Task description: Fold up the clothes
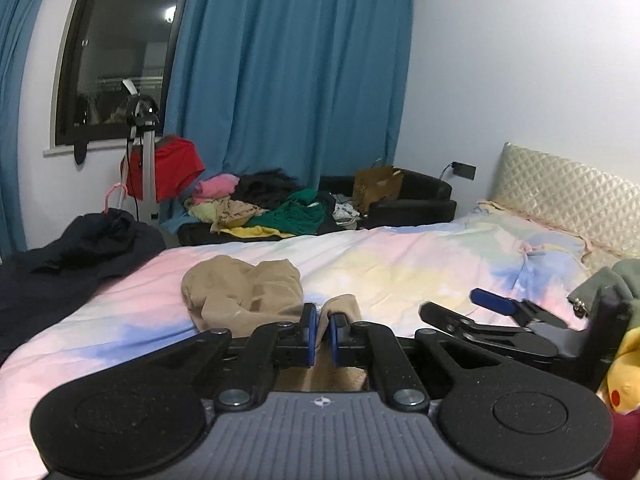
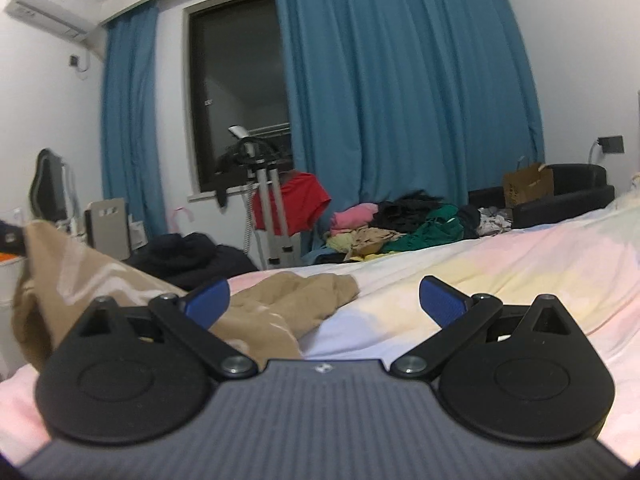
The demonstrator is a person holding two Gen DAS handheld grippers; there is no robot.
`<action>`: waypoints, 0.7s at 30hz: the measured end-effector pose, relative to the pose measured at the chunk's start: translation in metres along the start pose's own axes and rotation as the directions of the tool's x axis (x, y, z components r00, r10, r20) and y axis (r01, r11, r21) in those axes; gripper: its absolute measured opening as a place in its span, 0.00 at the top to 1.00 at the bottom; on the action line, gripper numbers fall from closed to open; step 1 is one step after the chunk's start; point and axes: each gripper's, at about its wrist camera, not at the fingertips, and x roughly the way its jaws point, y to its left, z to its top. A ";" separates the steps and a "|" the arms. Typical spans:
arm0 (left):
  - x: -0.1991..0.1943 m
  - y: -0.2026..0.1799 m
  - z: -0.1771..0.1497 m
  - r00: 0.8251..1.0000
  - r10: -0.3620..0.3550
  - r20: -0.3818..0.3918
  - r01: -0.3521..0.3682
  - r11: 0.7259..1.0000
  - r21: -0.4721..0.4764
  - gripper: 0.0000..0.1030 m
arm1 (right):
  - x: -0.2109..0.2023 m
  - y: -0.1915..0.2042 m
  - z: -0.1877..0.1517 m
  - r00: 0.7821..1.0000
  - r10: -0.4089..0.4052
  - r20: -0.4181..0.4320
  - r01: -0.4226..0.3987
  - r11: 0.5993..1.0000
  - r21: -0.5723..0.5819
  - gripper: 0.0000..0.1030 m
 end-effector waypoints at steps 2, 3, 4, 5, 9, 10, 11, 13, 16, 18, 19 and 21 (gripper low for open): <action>-0.002 0.001 -0.009 1.000 0.012 -0.015 -0.013 1.000 -0.029 0.93 | -0.014 0.008 -0.001 0.999 0.030 -0.041 -0.030 1.000 -0.008 0.00; 0.002 0.006 -0.013 1.000 0.017 -0.024 -0.018 0.999 -0.050 0.93 | -0.018 0.012 -0.003 0.996 0.061 -0.068 -0.062 0.998 -0.006 0.00; 0.006 0.011 -0.017 0.999 0.024 -0.034 -0.026 0.997 -0.069 0.93 | -0.021 0.017 -0.006 0.991 0.095 -0.095 -0.096 0.995 -0.005 0.00; 0.012 0.018 -0.023 0.998 0.040 -0.048 -0.044 0.996 -0.082 0.93 | -0.020 0.024 -0.009 0.983 0.134 -0.125 -0.136 0.991 -0.008 0.02; 0.033 0.049 -0.041 0.993 0.068 -0.098 -0.084 0.982 -0.170 0.93 | -0.012 0.056 -0.031 0.927 0.266 -0.266 -0.282 0.959 -0.021 0.22; 0.037 0.057 -0.043 0.993 0.065 -0.101 -0.084 0.977 -0.197 0.93 | -0.008 0.065 -0.038 0.909 0.285 -0.305 -0.308 0.951 -0.030 0.29; 0.041 0.066 -0.045 0.993 0.063 -0.103 -0.084 0.972 -0.221 0.93 | -0.002 0.074 -0.047 0.894 0.290 -0.343 -0.323 0.945 -0.044 0.36; 0.049 0.080 -0.047 0.993 0.064 -0.098 -0.086 0.966 -0.243 0.93 | 0.008 0.091 -0.062 0.868 0.289 -0.404 -0.349 0.934 -0.083 0.42; 0.062 0.096 -0.054 0.991 0.079 -0.108 -0.106 0.956 -0.275 0.93 | 0.019 0.109 -0.078 0.856 0.266 -0.443 -0.372 0.912 -0.173 0.46; 0.074 0.105 -0.059 0.989 0.079 -0.123 -0.113 0.947 -0.301 0.93 | 0.026 0.118 -0.086 0.855 0.246 -0.457 -0.383 0.893 -0.236 0.46; 0.079 0.110 -0.061 0.988 0.078 -0.132 -0.116 0.944 -0.309 0.93 | 0.029 0.121 -0.089 0.859 0.233 -0.456 -0.380 0.886 -0.264 0.46; 0.089 0.117 -0.066 0.985 0.086 -0.153 -0.130 0.943 -0.308 0.92 | 0.035 0.120 -0.090 0.867 0.219 -0.448 -0.367 0.889 -0.276 0.69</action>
